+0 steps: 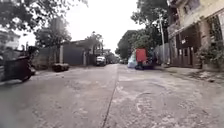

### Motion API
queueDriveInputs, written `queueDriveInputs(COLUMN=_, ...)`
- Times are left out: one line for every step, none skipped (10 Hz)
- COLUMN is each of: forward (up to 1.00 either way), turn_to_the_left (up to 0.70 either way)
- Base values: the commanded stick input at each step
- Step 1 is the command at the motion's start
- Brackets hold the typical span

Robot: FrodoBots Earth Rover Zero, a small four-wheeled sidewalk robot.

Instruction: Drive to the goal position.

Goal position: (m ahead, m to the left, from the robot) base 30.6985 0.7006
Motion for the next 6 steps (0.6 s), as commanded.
queueDriveInputs(forward=1.0, turn_to_the_left=0.0)
queueDriveInputs(forward=1.0, turn_to_the_left=0.0)
queueDriveInputs(forward=1.0, turn_to_the_left=0.0)
queueDriveInputs(forward=1.0, turn_to_the_left=0.0)
queueDriveInputs(forward=1.0, turn_to_the_left=0.0)
queueDriveInputs(forward=1.0, turn_to_the_left=0.0)
